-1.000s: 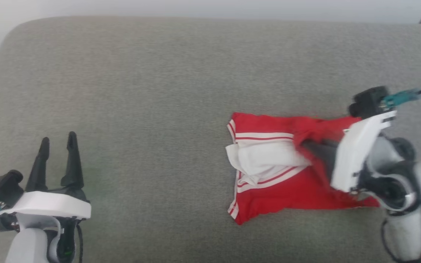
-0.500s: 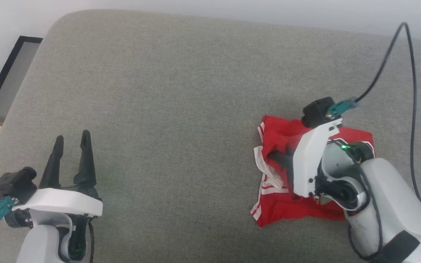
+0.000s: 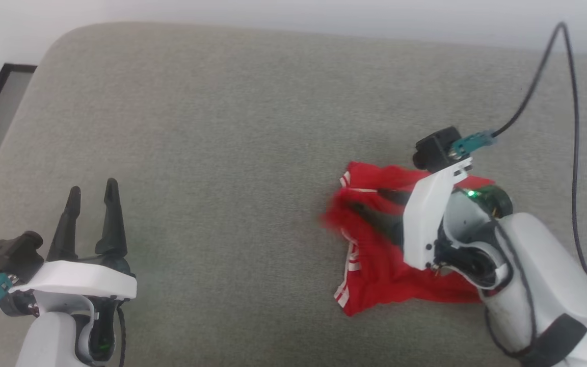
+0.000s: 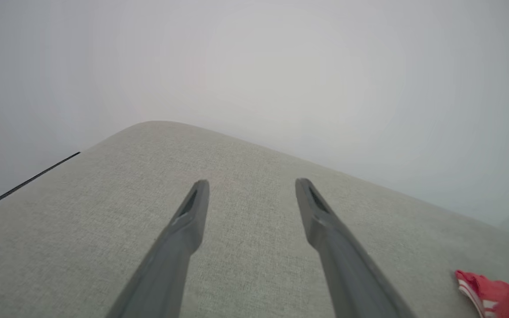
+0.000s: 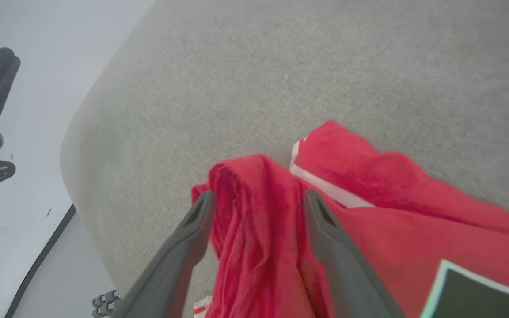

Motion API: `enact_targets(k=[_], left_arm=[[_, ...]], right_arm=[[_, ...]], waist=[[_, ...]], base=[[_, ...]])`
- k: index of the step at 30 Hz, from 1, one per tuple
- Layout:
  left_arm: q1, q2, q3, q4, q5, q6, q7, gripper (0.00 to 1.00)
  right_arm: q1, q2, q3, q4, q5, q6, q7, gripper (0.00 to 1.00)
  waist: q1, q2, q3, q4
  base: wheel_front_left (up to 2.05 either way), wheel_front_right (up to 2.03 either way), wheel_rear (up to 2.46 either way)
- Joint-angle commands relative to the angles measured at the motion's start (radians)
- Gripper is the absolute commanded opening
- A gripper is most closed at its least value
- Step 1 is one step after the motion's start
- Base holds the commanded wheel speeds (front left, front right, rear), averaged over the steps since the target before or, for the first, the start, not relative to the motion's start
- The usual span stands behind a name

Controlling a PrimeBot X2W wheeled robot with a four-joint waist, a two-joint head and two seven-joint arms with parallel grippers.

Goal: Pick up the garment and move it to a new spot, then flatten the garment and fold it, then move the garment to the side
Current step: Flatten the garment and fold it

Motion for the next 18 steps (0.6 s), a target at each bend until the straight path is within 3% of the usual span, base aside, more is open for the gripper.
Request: enact_targets(k=[1, 8, 18], left_arm=[[0.0, 0.006, 0.004, -0.006, 0.007, -0.002, -0.004, 1.0], [0.019, 0.025, 0.013, -0.019, 0.013, -0.003, -0.004, 1.0], [0.061, 0.058, 0.04, -0.02, 0.024, -0.003, -0.004, 1.0]], right_arm=[[-0.007, -0.016, -0.003, -0.021, 0.006, 0.0, -0.024, 1.0], [0.009, -0.063, -0.035, -0.087, 0.009, 0.0, -0.104, 1.0], [0.102, -0.151, -0.112, -0.121, -0.014, 0.0, -0.314, 1.0]], waist=[[0.0, 0.0, -0.012, -0.02], [0.0, 0.0, -0.034, -0.071], [0.0, 0.0, -0.084, -0.169]], base=[[0.0, 0.0, 0.0], [0.0, 0.0, 0.0], [0.0, 0.0, 0.0]])
